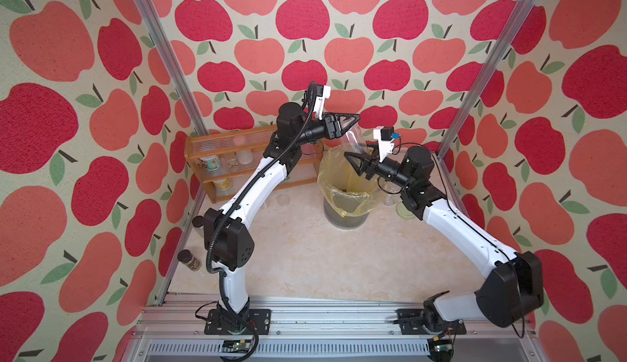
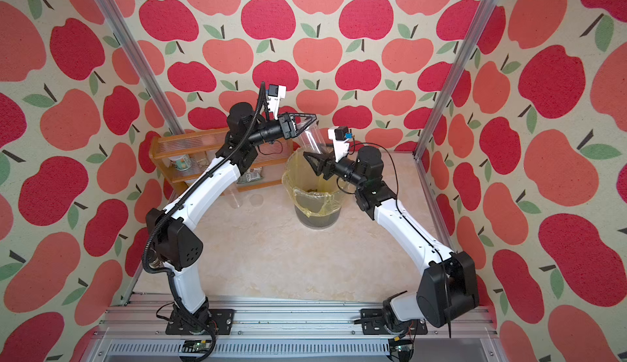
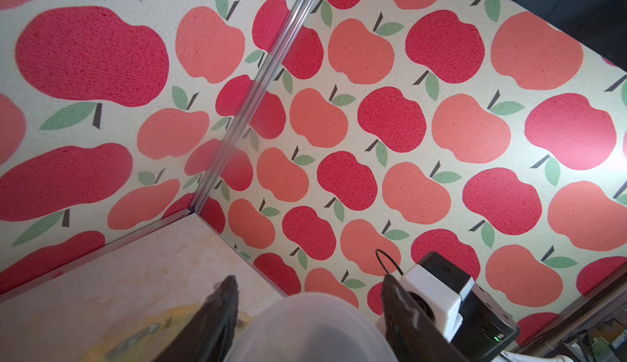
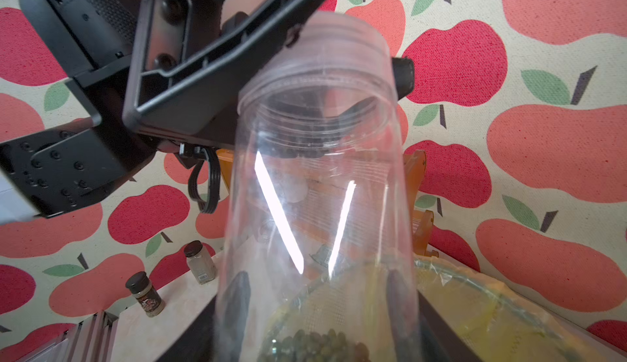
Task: Empty moldy mung beans from jars
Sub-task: Unscrew the lid from the jar.
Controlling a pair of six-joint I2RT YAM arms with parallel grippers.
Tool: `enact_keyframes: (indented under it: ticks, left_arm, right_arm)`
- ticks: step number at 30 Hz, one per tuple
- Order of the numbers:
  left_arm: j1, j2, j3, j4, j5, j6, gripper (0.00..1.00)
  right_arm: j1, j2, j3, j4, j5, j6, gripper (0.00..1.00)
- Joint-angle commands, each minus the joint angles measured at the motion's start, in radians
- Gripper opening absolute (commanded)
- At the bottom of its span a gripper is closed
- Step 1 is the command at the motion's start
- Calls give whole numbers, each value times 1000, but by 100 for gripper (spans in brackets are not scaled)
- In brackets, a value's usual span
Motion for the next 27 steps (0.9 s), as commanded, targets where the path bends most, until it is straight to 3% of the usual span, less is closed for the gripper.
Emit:
enact_keyframes:
  ticks: [1,7,10,12,20,24,27]
  left_arm:
    - [0,-38,46,-176,-114,101,57]
    - [-23,-18,189,-488,-373,172,58]
    - [-30,24,288,-633,-539,194,58]
    - [-28,73,383,-724,-593,208,58]
    - [-29,230,657,-897,-683,200,58]
    - [-27,284,766,-975,-706,198,59]
    - [-30,273,749,-975,-688,186,60]
  right_arm:
    - [-2,-46,17,-18,229,-50,33]
    - [68,-55,27,-24,499,-196,32]
    - [94,-30,54,-10,581,-238,32]
    - [117,-16,57,20,640,-265,32]
    - [195,40,87,88,876,-454,31]
    - [197,44,103,86,887,-487,32]
    - [193,45,112,70,853,-493,32]
